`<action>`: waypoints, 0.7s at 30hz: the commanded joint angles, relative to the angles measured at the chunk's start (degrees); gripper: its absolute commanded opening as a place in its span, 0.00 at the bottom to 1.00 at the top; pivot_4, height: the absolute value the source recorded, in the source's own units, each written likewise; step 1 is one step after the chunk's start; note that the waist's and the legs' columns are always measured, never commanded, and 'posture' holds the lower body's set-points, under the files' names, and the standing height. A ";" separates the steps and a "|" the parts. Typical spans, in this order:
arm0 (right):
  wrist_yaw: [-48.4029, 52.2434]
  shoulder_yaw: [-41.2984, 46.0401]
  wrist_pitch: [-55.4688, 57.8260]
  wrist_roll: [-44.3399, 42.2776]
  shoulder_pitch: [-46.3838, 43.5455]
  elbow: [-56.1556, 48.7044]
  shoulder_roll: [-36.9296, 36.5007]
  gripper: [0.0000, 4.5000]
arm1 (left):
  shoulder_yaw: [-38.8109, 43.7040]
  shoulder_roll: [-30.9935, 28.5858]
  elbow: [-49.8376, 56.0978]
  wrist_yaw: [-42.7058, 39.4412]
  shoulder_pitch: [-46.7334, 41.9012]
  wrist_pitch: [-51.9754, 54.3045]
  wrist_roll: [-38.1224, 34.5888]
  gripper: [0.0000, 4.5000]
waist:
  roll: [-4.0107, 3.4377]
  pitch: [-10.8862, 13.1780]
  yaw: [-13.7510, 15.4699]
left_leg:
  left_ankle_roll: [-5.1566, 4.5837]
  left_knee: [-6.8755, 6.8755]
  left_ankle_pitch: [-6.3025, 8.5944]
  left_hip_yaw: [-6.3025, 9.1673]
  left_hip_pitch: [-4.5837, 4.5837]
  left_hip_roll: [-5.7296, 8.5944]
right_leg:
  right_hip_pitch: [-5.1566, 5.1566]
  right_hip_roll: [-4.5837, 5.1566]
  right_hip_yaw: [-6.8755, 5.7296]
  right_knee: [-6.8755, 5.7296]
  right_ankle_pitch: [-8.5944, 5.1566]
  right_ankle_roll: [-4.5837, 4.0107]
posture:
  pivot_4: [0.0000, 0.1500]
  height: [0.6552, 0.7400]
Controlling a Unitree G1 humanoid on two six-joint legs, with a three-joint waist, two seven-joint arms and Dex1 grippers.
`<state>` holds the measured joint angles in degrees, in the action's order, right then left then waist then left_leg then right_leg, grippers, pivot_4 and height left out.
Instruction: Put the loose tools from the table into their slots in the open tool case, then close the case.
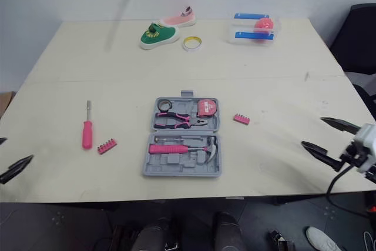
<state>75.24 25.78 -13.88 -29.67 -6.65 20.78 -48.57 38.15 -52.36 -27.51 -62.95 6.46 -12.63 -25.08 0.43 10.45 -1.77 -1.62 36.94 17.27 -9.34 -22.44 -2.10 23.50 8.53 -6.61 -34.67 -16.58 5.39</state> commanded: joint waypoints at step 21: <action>-1.66 -12.41 11.78 -6.50 -1.09 -27.65 10.27 1.00 | -21.24 3.21 27.03 9.82 -6.49 26.64 5.45 0.99 | 0.06 0.00 0.17 | -0.48 0.24 -0.18 -0.53 0.15 -0.01 | 0.08 -0.10 -0.14 -0.40 0.04 0.08 | 1.00 1.00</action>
<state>73.66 11.67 -1.22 -35.37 -7.98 -5.15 -38.34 16.75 -49.07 -0.99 -54.44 -0.43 12.97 -20.06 0.49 10.45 -1.60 -2.11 37.19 17.09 -9.87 -22.30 -2.11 23.57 8.42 -6.77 -35.05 -16.54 5.47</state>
